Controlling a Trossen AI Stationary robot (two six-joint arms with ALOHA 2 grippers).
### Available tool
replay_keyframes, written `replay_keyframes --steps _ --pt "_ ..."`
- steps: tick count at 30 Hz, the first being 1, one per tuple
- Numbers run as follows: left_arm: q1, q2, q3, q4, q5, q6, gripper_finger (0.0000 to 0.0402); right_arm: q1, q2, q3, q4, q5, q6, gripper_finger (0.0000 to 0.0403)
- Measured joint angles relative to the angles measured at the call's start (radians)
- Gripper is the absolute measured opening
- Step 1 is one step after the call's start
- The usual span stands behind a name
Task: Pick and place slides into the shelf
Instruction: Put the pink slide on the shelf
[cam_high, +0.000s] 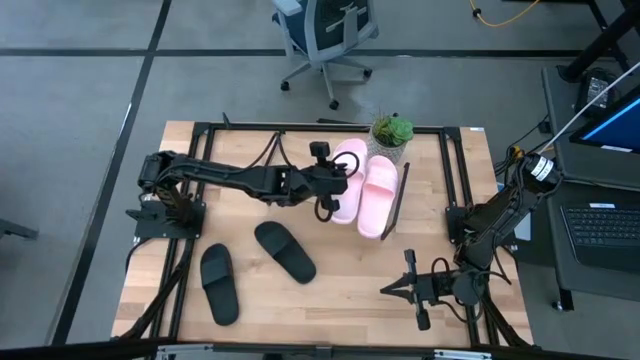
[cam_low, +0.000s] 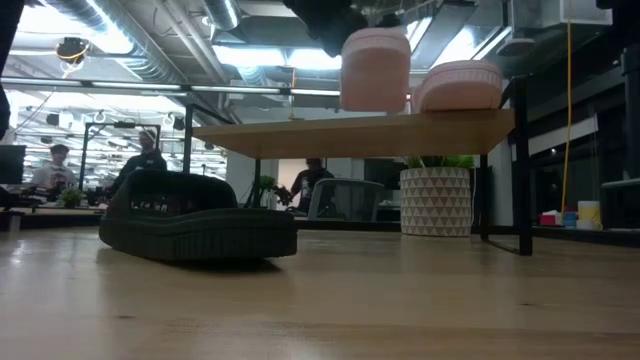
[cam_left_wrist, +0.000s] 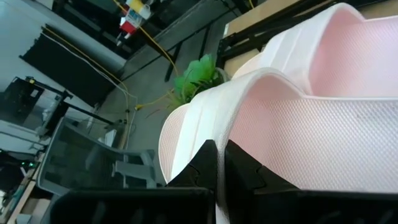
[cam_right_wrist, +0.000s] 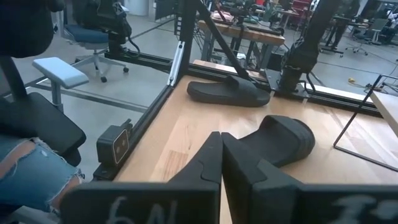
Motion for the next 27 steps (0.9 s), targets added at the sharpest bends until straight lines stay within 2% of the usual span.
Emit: replay_keyframes --steps 11,27 --pt "0.025 0.049 -0.003 -0.008 0.016 0.002 0.0002 0.000 0.000 0.001 0.002 0.001 0.003 0.0009" --pt "0.034 0.060 -0.003 0.004 0.130 0.000 0.0002 0.000 0.001 0.001 -0.005 0.001 0.000 0.0009"
